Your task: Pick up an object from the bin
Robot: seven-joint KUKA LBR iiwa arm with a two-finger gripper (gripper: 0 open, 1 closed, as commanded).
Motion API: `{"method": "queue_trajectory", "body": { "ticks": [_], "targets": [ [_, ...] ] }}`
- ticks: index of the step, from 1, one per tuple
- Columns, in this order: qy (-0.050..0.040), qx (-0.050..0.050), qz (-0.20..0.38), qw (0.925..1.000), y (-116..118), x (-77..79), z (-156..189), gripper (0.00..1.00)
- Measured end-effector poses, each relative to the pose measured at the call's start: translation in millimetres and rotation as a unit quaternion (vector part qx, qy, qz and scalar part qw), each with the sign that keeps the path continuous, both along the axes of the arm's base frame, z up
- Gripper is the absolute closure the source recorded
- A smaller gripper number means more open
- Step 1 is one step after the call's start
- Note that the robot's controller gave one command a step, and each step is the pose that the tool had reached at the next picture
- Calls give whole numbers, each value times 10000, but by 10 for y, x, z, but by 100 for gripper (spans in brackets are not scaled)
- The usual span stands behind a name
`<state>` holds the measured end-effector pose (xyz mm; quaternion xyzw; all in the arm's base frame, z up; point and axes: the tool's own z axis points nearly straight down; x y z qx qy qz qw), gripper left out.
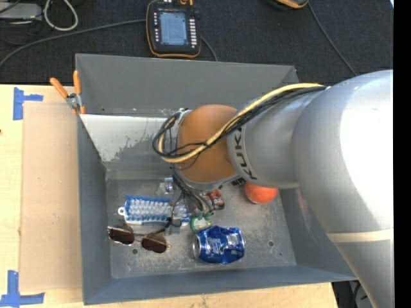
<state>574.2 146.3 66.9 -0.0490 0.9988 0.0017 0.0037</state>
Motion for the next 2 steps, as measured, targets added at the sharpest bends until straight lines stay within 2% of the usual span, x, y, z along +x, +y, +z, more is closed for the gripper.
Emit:
{"method": "queue_trajectory", "body": {
  "ticks": [1, 2],
  "targets": [
    [73, -18, 0, 10000, -10, -47, 341, 100],
    [27, -5, -5, 10000, -3, -21, 616, 100]
  ]
}}
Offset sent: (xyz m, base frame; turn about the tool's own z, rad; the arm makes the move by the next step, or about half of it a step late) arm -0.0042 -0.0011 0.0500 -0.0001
